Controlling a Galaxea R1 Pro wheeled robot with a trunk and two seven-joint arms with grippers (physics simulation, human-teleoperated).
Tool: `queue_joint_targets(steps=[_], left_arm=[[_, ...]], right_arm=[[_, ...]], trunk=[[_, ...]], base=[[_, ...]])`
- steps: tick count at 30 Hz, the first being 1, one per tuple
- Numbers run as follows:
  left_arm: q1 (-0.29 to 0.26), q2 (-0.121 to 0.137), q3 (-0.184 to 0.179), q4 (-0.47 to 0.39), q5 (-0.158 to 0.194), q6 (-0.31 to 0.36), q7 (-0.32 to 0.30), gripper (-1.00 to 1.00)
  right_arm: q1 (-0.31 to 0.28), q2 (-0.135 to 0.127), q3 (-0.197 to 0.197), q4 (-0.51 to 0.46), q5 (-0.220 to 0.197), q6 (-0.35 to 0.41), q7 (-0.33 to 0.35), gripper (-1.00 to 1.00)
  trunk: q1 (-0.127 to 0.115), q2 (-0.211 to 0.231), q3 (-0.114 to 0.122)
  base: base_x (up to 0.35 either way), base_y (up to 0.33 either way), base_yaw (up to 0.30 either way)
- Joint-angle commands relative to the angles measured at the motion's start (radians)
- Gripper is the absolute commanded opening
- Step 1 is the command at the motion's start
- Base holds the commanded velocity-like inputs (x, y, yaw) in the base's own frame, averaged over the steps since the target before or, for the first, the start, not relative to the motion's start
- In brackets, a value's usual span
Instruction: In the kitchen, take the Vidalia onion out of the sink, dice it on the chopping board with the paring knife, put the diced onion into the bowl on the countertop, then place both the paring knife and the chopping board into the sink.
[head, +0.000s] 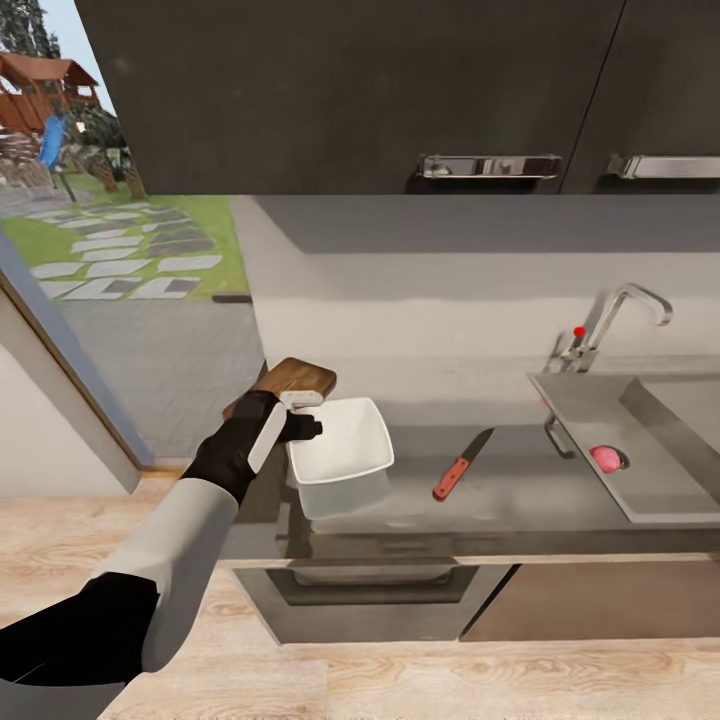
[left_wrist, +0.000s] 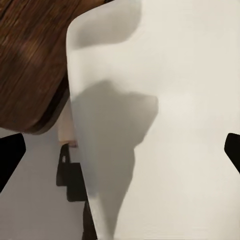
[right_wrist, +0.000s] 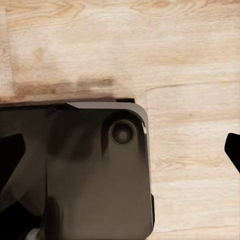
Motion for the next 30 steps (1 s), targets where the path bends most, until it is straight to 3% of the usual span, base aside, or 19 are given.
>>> queue_joint_targets(steps=[1, 20, 30], left_arm=[[-0.001, 0.001, -0.002, -0.001, 0.011, 0.003, 0.009, 1.00], [-0.001, 0.003, -0.001, 0.003, 0.011, 0.002, 0.009, 1.00], [-0.001, 0.003, -0.001, 0.000, 0.011, 0.002, 0.009, 1.00]], right_arm=[[-0.001, 0.001, -0.002, 0.001, -0.003, -0.003, 0.000, 1.00], [-0.001, 0.001, -0.002, 0.001, -0.003, -0.003, 0.000, 1.00], [-0.001, 0.001, -0.002, 0.001, -0.003, -0.003, 0.000, 1.00]], trunk=[[0.000, -0.002, -0.003], [0.000, -0.002, -0.031], [0.000, -0.002, -0.033]], base=[[0.000, 0.000, 0.000], [0.000, 0.000, 0.000], [0.000, 0.000, 0.000]])
